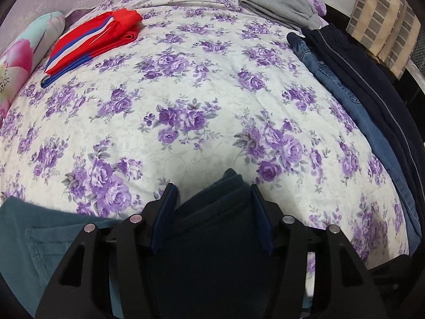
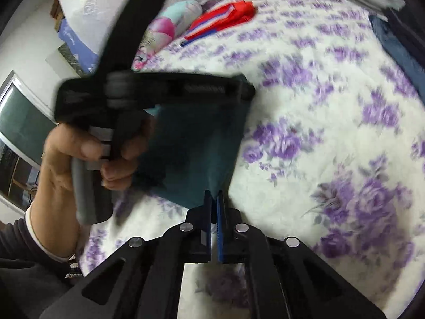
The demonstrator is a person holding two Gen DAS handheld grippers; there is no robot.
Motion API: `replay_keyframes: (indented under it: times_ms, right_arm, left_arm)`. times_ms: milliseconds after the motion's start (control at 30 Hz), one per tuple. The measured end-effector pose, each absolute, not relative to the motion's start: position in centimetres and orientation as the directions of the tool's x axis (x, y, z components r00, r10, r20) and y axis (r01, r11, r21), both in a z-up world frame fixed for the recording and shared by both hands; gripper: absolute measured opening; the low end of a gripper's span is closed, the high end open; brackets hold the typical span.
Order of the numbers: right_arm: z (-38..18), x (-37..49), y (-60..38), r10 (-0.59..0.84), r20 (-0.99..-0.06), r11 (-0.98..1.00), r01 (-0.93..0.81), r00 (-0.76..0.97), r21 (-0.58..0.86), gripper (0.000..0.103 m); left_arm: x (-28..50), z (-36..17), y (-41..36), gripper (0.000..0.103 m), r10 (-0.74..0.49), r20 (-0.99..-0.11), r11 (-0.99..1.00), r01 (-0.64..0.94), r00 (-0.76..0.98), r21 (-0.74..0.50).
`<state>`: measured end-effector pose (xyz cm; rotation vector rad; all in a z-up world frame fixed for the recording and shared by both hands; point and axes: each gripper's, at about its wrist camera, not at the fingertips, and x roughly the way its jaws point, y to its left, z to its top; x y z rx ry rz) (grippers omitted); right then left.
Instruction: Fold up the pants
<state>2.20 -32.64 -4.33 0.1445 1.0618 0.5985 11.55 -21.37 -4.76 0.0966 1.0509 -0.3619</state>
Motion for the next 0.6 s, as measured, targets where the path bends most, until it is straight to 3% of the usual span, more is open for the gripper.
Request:
replay_keyframes:
  times_ms: [67, 133, 267, 400, 467, 500, 600]
  right_arm:
    - [-3.2, 1.9, -32.4, 0.539, -0.774, 0.816, -0.433, 0.333, 0.382, 0.018]
    - [-1.3, 1.6, -33.2, 0.556, -0.739, 0.809, -0.451, 0.38, 0.376, 0.041]
    - [0.3, 3.7, -34.3, 0.561, -0.685, 0.824, -0.393, 0.465, 0.408, 0.046]
    - [-1.4, 7.7, -32.5, 0.541, -0.698, 0.838, -0.371, 0.468, 0.401, 0.046]
    - [-3.8, 9.1, -31.0, 0.454, -0.778, 0.882, -0.345, 0.435, 0.322, 0.046]
    - [-4.5, 9.8, -30.6, 0.429, -0.8, 0.892, -0.338, 0.42, 0.301, 0.046]
    - [-2.9, 8.9, -29.2, 0.373, -0.813, 0.901, -0.383, 0.447, 0.203, 0.049]
  left_arm:
    - [11.0, -3.9, -20.9, 0.055, -0.258, -0.853, 0.936, 0.337, 0.453, -0.104]
    - [9.6, -2.1, -19.3, 0.055, -0.289, -0.823, 0.932, 0.339, 0.489, -0.126]
    - [6.6, 0.7, -14.0, 0.075, -0.301, -0.756, 0.942, 0.307, 0.582, -0.138]
    - [7.0, -1.8, -8.4, 0.075, -0.15, -0.819, 0.989, 0.097, 0.554, -0.116]
    - [7.7, -4.0, -6.6, 0.075, -0.105, -0.854, 0.994, 0.016, 0.51, -0.113]
    - [7.7, -4.7, -6.1, 0.08, -0.098, -0.839, 0.994, 0.02, 0.536, -0.104]
    - [6.6, -4.3, -5.7, 0.079, -0.09, -0.834, 0.996, 0.049, 0.545, -0.076]
